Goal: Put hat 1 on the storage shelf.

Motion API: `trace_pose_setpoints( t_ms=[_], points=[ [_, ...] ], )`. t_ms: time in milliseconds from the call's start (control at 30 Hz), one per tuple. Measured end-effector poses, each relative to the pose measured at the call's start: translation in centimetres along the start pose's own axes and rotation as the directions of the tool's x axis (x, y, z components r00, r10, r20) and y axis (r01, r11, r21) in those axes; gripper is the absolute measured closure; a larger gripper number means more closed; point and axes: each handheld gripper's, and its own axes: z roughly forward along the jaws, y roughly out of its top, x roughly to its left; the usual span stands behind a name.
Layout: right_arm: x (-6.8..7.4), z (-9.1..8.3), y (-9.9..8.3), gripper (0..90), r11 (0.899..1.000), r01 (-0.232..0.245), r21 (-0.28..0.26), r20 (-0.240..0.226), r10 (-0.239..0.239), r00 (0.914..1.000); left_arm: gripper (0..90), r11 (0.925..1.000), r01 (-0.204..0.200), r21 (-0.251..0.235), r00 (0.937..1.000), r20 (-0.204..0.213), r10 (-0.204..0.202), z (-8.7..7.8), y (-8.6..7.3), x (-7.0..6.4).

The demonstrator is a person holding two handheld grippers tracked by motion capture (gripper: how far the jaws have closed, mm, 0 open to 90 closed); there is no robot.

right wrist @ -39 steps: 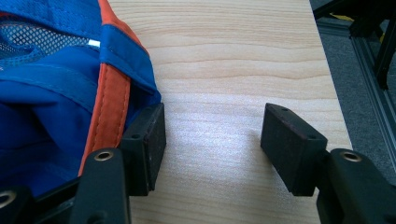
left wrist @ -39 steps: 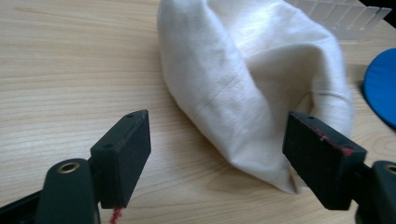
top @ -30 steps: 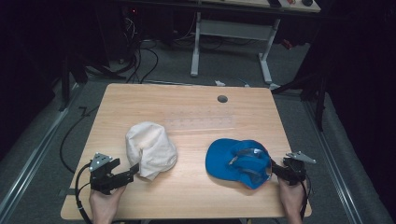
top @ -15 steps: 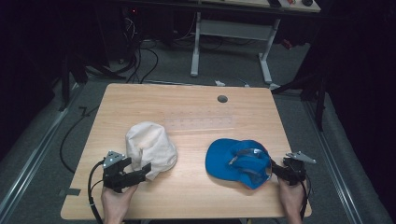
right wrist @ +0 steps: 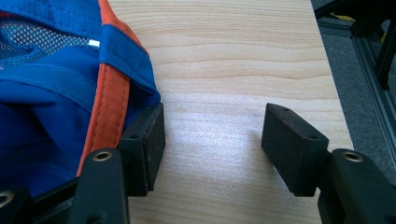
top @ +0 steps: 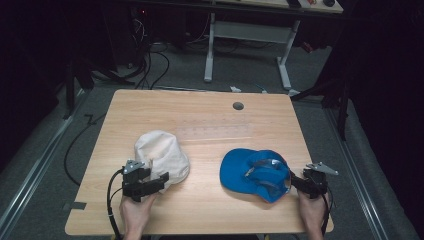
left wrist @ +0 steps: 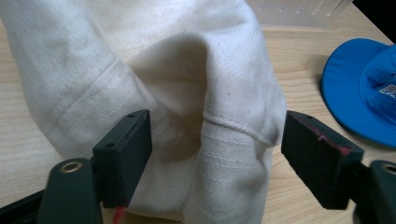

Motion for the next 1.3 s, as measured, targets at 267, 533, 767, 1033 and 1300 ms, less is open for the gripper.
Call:
trace_pose_setpoints(
  t_ms=[267,533,767,1033,1300],
  points=[
    [0.0,0.0,0.0,39.8,1.000,0.002,-0.001,0.000,-0.002,1.0000,34.4,0.9994,0.031,0.016,0.9988,0.038,-0.032,0.9,-0.4,0.3],
    [0.0,0.0,0.0,39.8,1.000,0.002,-0.001,-0.001,-0.002,1.0000,54.4,0.9993,0.028,0.023,0.9957,0.087,-0.030,1.5,-0.6,0.4],
    [0.0,0.0,0.0,39.8,1.000,0.002,-0.001,-0.001,-0.002,1.0000,66.3,0.9998,0.016,0.014,0.9908,0.134,-0.018,1.6,-0.6,0.5],
    [0.0,0.0,0.0,39.8,1.000,0.002,-0.001,-0.001,-0.002,1.0000,76.3,1.0000,0.003,0.002,0.9788,0.205,-0.003,1.5,-0.6,0.6],
    [0.0,0.0,0.0,39.8,1.000,0.002,-0.001,-0.001,-0.002,1.0000,81.2,0.9999,-0.009,-0.010,0.9689,0.247,0.012,1.3,-0.5,0.6]
  ],
)
